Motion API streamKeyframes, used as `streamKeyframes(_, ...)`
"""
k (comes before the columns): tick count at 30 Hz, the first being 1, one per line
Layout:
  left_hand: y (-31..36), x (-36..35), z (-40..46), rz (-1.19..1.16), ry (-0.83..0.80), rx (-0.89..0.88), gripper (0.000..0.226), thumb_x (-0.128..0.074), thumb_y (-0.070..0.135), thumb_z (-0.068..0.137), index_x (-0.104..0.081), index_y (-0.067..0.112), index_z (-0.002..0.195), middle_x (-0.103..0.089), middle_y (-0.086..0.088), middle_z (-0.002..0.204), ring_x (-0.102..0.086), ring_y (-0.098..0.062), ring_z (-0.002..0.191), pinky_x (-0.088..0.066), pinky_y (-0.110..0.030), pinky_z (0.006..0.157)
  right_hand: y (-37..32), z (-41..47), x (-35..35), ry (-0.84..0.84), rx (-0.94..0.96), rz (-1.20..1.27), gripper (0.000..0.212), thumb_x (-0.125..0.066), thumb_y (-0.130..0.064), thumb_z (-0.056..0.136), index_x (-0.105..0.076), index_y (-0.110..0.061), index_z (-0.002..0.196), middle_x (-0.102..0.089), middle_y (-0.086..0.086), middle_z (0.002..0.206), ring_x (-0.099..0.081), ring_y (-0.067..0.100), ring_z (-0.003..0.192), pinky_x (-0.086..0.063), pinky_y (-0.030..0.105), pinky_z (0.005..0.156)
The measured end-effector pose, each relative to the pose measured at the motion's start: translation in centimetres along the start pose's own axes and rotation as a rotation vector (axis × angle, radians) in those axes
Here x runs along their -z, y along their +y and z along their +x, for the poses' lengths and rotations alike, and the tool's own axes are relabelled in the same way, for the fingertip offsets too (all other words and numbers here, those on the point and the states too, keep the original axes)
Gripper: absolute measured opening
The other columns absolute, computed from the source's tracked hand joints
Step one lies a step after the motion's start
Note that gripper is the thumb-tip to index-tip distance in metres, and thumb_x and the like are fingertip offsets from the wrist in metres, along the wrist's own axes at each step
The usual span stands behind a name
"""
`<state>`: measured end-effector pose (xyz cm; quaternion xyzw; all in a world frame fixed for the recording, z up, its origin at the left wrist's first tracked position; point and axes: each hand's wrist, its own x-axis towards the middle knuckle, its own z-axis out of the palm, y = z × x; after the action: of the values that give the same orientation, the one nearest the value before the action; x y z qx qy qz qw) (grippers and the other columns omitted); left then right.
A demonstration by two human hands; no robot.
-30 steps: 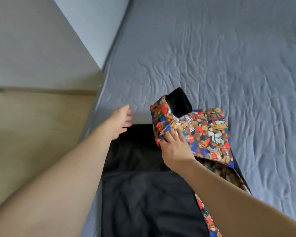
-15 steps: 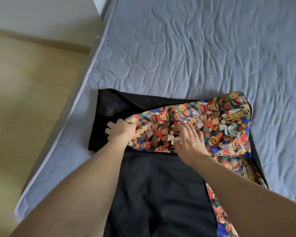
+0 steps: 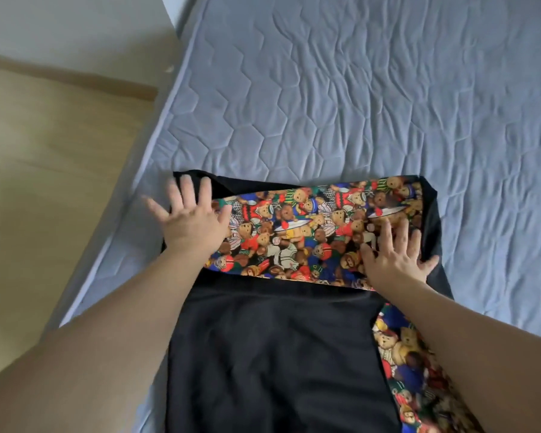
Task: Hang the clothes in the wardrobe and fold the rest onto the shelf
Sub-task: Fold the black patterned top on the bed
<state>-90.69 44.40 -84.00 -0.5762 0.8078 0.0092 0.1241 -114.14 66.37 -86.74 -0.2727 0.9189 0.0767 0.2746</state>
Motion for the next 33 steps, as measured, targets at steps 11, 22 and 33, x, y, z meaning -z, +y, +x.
streamKeyframes(11,14.4,-3.9,-3.4,-0.143,-0.298,-0.363,0.064,-0.014,0.067,0.092,0.011,0.046,0.147,0.025,0.001,0.158,0.027,-0.029,0.143,0.011,-0.072,0.105,3.8,7.6,3.8,0.202,-0.264,0.5,0.067,-0.045,-0.038,0.092,-0.018,-0.011,0.147,-0.035,0.018,0.145,-0.037,0.037,0.13,-0.034,0.048,0.102)
streamKeyframes(22,16.3,-4.3,-6.7,-0.007,-0.52,-0.467,0.087,-0.023,0.084,0.079,0.025,0.048,0.141,0.039,0.004,0.151,0.036,-0.026,0.139,0.007,-0.077,0.1,5.9,11.3,8.2,0.046,-0.212,0.897,0.025,-0.054,-0.034,0.082,-0.059,-0.019,0.101,-0.067,0.01,0.099,-0.064,0.028,0.085,-0.055,0.037,0.076)
streamKeyframes(33,17.7,-3.0,-5.2,0.038,-0.816,-0.375,0.112,-0.048,0.088,0.065,0.027,0.052,0.139,0.051,0.011,0.141,0.041,-0.024,0.135,0.002,-0.08,0.096,5.5,12.6,11.7,0.135,0.264,0.455,0.043,-0.039,0.007,0.078,-0.06,-0.023,0.098,-0.055,0.007,0.114,-0.053,0.025,0.098,-0.051,0.036,0.075)
